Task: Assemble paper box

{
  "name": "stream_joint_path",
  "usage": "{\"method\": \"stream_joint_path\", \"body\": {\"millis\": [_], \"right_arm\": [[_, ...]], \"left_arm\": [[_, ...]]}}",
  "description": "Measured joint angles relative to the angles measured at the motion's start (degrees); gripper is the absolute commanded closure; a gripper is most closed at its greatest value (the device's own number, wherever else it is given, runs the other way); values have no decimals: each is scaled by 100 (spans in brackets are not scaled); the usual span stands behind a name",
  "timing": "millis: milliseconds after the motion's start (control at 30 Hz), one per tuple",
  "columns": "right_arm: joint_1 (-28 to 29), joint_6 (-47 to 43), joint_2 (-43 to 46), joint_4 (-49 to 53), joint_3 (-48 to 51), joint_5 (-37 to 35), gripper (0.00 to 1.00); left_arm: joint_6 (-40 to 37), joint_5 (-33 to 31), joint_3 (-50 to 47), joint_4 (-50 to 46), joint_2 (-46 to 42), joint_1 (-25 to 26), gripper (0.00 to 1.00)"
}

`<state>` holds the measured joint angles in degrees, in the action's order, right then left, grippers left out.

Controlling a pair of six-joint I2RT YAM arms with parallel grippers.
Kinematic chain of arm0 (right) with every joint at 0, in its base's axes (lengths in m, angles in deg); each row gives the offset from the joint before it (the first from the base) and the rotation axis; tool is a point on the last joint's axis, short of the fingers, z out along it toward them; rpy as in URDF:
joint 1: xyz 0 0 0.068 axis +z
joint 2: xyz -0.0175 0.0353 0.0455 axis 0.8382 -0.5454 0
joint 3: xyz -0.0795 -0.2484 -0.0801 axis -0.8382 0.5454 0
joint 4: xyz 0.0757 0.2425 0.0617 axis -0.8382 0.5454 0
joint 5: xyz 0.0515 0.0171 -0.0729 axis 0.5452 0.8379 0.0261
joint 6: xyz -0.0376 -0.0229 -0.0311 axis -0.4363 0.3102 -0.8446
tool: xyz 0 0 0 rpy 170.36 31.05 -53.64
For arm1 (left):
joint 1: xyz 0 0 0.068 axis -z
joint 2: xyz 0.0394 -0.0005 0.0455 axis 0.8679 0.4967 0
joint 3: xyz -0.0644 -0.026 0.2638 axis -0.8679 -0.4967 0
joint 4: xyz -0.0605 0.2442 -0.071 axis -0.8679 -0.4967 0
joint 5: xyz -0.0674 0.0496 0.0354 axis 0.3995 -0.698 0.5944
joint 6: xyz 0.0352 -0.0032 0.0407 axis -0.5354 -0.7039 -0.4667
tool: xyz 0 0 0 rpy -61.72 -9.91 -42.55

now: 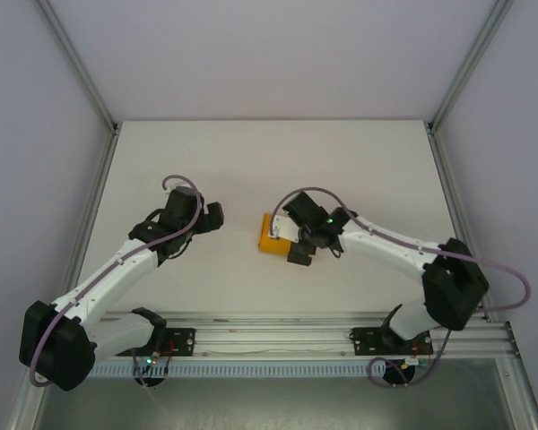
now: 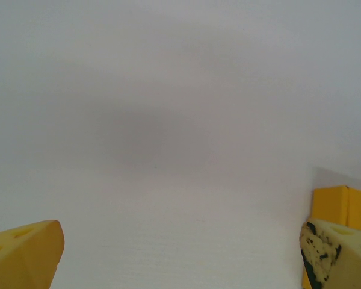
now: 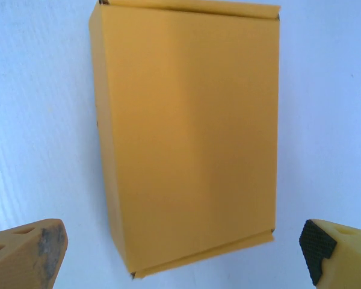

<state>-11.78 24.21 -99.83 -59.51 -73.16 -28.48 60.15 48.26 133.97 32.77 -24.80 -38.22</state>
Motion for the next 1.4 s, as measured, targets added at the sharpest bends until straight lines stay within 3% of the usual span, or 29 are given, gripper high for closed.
{"method": "stream_joint_path", "body": {"millis": [100, 233, 333, 400, 500, 633, 800, 867, 1033, 1400], "right_arm": [[-605, 643, 717, -634, 540, 59, 0], [-2210, 2074, 1554, -1888, 1141, 26, 0], [-3292, 2957, 1840, -2743, 1633, -94, 0], [-3611, 3268, 1864, -3279, 2026, -219, 0], [-3740, 3589, 1799, -4190, 2793, -374, 0], [-3950, 3943, 1338, -5635, 3602, -474, 0], [-4312, 4271, 472, -6741, 3687, -422, 0], [-4325, 4345, -68, -7453, 3705, -407, 0], [-4559, 4712, -485, -7532, 3526, -457, 0], [-4623, 4833, -455, -7591, 3445, -437, 0]], "left_arm": [[-142, -507, -20, 367, 74, -186, 0], [-525, -1412, -466, 1569, 260, -621, 0], [-833, -1613, -981, 2559, 566, -1152, 0], [-968, -1596, -1270, 3147, 763, -1497, 0], [-1316, -1543, -1480, 3873, 990, -1886, 0], [-1912, -1408, -1851, 5156, 1086, -1917, 0], [-2326, -1331, -2326, 6225, 1222, -1947, 0], [-2319, -1237, -2371, 6234, 1366, -2050, 0], [-2221, -1187, -2249, 6513, 1939, -2393, 0], [-2555, -870, -1781, 6476, 2334, -2114, 0]]}}
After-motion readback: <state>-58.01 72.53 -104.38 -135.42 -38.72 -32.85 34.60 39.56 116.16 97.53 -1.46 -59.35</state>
